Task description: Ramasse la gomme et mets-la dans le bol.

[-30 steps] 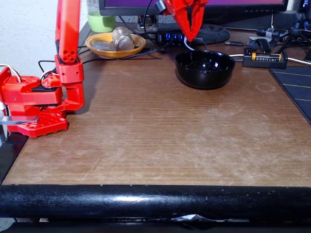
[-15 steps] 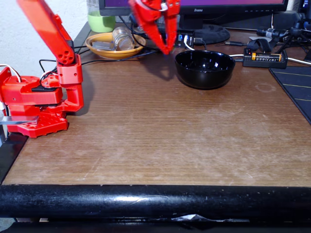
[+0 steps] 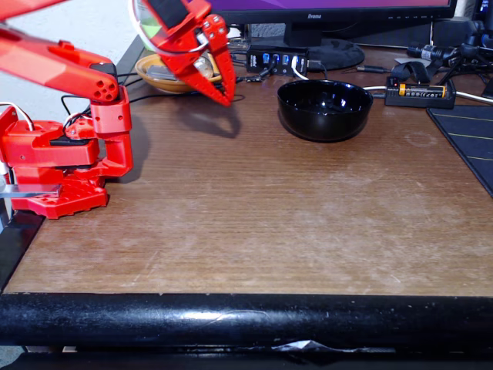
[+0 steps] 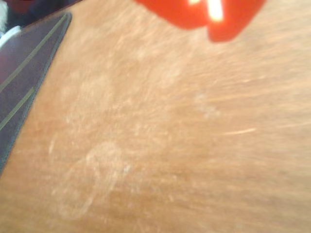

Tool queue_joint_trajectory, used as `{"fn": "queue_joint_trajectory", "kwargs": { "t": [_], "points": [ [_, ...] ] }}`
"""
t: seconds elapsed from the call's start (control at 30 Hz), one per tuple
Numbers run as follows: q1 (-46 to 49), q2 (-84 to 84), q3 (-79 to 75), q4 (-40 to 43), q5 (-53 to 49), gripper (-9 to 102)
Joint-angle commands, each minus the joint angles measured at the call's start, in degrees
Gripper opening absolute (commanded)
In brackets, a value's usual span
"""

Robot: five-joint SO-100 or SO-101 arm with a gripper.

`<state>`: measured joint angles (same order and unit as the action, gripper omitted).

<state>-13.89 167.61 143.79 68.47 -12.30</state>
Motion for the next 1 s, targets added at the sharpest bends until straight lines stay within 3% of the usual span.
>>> {"fn": "queue_joint_trajectory", "kwargs": {
  "t": [0.0, 0.67, 0.97],
  "points": [
    [-0.26, 6.5, 1.32, -0.62, 1.85, 3],
    [-4.39, 22.59, 13.89, 10.2, -0.09, -6],
    [-4.57, 22.59, 16.44, 9.05, -0.7, -6]
  ]
}}
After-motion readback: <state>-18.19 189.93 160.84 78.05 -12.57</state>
